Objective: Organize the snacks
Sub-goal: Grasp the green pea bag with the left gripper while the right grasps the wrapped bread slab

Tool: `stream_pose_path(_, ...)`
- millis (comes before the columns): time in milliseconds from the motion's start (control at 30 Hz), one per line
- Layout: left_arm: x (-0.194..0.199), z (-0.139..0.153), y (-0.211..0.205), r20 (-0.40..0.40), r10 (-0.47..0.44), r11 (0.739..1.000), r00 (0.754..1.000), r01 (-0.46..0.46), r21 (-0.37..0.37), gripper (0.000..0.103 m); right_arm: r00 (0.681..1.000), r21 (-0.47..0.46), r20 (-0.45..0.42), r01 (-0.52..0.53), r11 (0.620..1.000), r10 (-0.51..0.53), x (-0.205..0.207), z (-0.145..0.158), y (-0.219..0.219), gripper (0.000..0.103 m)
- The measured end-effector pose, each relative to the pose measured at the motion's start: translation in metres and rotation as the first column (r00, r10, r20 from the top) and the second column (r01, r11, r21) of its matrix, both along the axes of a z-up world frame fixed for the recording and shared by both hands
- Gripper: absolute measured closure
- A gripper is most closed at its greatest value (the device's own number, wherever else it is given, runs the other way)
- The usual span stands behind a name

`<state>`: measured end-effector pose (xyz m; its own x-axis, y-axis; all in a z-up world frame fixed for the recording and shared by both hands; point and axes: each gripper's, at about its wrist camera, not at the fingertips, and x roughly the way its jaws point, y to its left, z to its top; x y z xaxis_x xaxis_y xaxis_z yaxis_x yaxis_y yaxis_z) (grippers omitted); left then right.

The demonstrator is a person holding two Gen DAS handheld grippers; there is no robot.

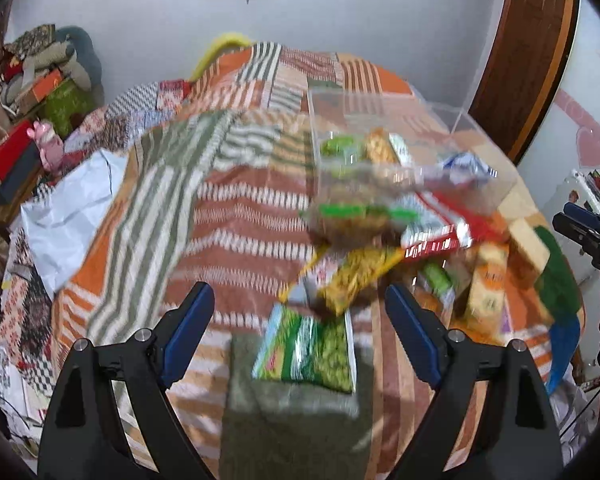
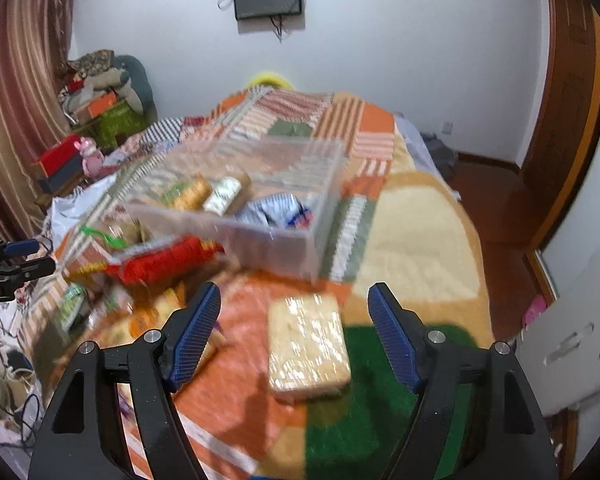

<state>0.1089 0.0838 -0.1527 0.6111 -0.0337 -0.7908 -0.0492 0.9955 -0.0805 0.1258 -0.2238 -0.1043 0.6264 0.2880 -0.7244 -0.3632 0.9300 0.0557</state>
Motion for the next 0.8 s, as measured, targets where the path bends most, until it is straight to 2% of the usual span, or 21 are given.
stream_pose_path(233,0.001,-0.039,-0.007,-0.086,-0.009,1.000,0.996,0.009,-0.011,0.015,0.995,-0.010,-0.096,0.020,1.000,-0.021,-0.001,-0.029,-0.011,0.030)
stream_pose_path(400,0.007,-0.063,-0.002,-0.142,0.006,0.999,0.990,-0.013,-0.051,0.015,0.990,-0.021,-0.136,0.029,0.999,-0.031,0.000,-0.042,-0.013,0.029)
stream_pose_path(533,0.005,-0.071,-0.001,-0.123,0.020,0.998,0.992,-0.026,-0.049,0.016,0.986,-0.014,-0.162,0.040,0.999,-0.041,0.004,-0.049,-0.015,0.029)
stream_pose_path(600,0.003,-0.073,0.000,-0.104,0.027,0.998,0.994,-0.032,-0.046,0.022,0.983,-0.006,-0.177,0.042,0.999,-0.043,0.005,-0.052,-0.015,0.029)
stream_pose_path(667,0.001,-0.072,0.001,-0.092,0.029,0.999,0.995,-0.033,-0.038,0.033,0.982,-0.008,-0.182,0.044,0.999,-0.045,0.006,-0.054,-0.012,0.029)
stream_pose_path(800,-0.006,-0.069,0.001,-0.075,0.018,1.000,0.997,-0.020,-0.023,0.043,0.983,-0.007,-0.179,0.047,0.999,-0.047,0.006,-0.057,-0.009,0.029)
